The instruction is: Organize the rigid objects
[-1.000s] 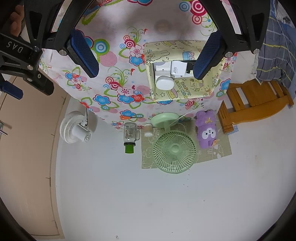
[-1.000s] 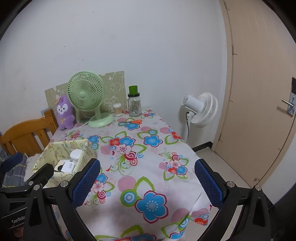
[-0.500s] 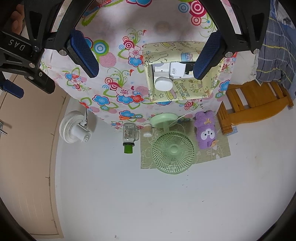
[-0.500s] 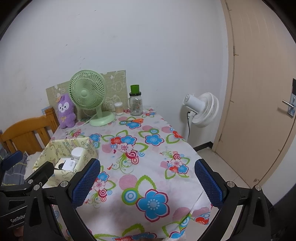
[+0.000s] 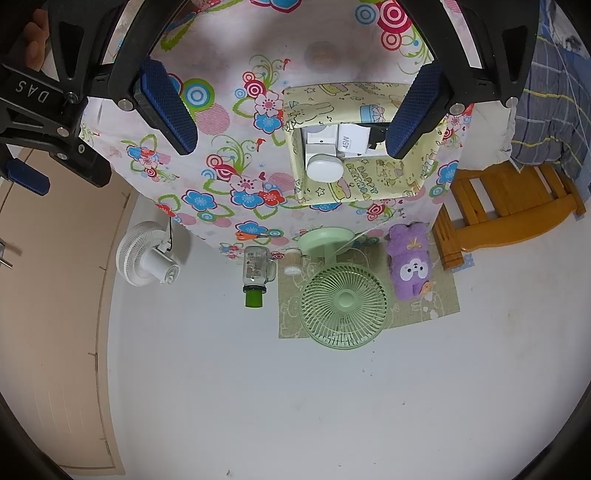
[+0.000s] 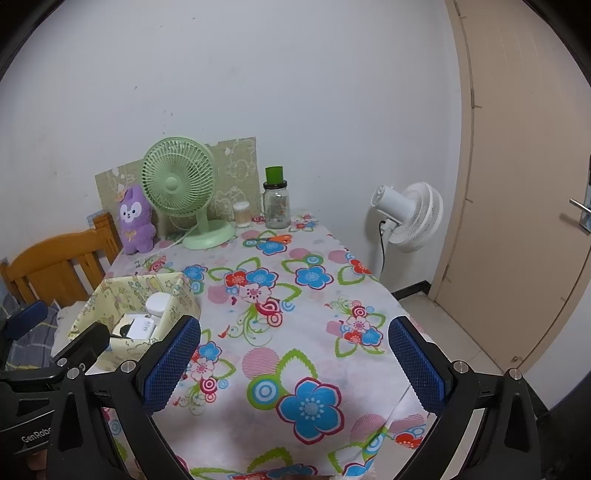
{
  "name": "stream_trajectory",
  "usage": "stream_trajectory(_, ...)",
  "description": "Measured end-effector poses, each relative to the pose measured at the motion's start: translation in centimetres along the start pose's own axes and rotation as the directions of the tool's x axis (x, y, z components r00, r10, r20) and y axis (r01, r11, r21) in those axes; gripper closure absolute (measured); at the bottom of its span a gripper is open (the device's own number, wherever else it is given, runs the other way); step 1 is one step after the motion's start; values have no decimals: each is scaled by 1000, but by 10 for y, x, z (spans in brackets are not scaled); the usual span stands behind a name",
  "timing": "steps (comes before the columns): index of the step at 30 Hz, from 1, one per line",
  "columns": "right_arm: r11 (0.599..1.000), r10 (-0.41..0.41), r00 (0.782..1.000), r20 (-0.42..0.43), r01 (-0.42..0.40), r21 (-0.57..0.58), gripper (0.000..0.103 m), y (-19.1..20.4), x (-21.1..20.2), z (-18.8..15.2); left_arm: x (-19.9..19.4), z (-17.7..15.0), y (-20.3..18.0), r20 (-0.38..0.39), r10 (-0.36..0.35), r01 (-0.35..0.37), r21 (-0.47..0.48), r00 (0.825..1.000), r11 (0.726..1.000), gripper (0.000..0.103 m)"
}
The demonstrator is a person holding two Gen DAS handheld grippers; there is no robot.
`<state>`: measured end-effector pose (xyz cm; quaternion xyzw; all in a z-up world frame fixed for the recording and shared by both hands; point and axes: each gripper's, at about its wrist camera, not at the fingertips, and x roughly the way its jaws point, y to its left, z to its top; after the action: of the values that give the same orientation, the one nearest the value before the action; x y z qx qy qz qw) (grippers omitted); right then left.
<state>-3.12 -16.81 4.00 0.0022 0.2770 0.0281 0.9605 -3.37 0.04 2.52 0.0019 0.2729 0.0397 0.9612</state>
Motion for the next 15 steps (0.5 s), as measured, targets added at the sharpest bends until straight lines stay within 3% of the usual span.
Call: stream_trajectory(15,1000,-3,1000,-28,2,-25,0,5,18,6,15,6,7,-20,-1,1,-8,1000,1000,0)
